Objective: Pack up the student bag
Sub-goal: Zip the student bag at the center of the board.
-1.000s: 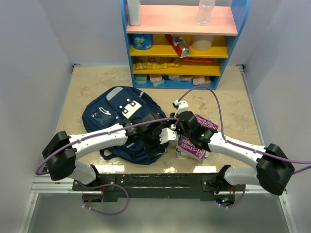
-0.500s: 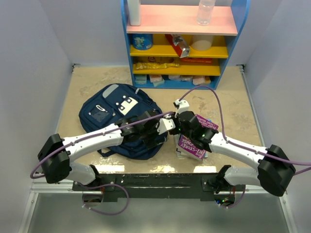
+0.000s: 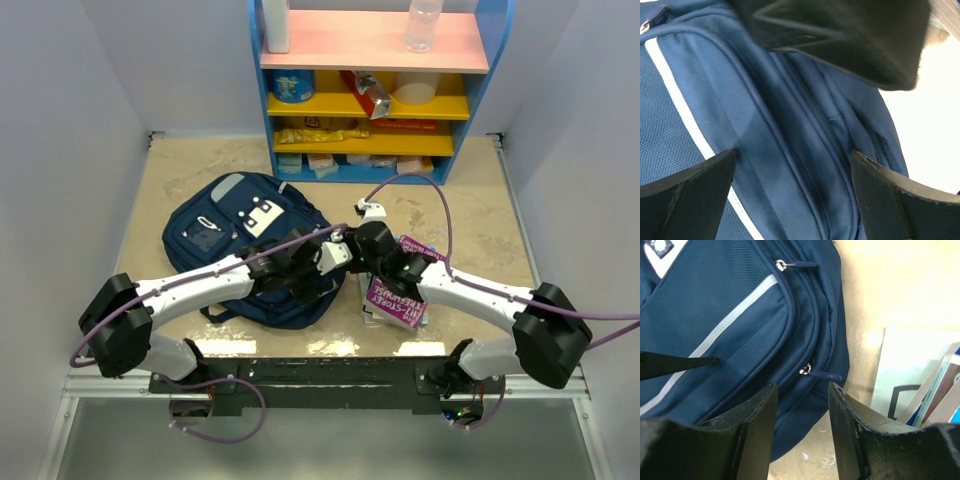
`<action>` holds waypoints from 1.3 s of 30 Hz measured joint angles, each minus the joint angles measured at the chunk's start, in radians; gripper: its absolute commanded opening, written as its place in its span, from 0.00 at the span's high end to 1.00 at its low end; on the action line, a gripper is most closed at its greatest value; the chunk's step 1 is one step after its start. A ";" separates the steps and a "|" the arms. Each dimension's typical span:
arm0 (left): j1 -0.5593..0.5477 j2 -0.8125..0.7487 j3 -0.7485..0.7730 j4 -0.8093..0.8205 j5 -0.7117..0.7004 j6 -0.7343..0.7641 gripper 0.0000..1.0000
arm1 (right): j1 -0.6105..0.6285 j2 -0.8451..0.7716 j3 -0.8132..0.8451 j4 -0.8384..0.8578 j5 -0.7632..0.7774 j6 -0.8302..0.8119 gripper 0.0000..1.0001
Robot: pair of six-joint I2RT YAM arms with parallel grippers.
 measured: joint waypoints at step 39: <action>0.093 -0.124 -0.137 0.092 0.152 -0.020 0.82 | -0.004 0.343 0.311 -0.310 0.128 0.441 0.94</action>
